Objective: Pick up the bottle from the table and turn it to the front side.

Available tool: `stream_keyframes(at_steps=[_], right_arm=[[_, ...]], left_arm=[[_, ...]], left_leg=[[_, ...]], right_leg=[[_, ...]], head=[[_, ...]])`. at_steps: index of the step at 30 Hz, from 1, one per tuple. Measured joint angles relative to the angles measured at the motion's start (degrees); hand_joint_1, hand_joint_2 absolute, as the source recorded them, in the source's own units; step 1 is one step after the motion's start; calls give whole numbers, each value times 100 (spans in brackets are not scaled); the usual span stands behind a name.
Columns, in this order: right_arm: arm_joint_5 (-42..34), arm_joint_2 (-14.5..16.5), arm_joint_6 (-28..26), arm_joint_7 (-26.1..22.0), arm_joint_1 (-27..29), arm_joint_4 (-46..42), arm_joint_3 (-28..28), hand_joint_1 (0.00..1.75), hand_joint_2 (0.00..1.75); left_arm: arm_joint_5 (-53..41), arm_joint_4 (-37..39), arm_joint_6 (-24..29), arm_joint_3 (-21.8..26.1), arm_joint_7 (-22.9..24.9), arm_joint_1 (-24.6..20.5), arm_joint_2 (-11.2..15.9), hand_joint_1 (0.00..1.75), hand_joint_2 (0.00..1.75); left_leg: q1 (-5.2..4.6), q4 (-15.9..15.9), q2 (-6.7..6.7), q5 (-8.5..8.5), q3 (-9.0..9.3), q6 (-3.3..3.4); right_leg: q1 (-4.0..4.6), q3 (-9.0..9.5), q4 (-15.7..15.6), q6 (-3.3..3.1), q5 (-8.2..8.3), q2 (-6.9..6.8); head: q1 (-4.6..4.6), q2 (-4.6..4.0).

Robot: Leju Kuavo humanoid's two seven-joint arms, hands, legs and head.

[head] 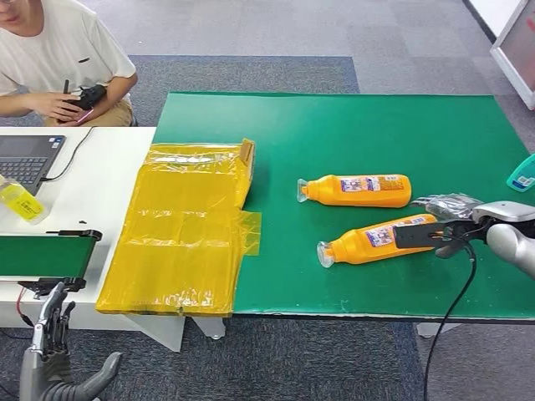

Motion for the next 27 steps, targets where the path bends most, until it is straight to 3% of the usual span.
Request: stream_keyframes(at_steps=[6,12,27], right_arm=[[52,25,-68,-48,75,34,-36,0,175],[498,590,-335,-377,722,701,-572,0,175],[876,992,-709,-483,1224,1350,-1071,0,175]], left_arm=[[-21,1,-7,-7,0,-13,0,0,175],[-365,103,-19,-122,0,-188,-9,0,175],[-405,231,38,-373,0,-240,31,0,175]], left_leg=[[0,0,0,0,0,0],[0,0,0,0,2,0],[-1,0,-2,1,0,0]], right_leg=[[0,0,0,0,0,0],[0,0,0,0,0,1],[0,-2,0,0,0,-3]], head=[[0,0],[-1,0],[-1,0]])
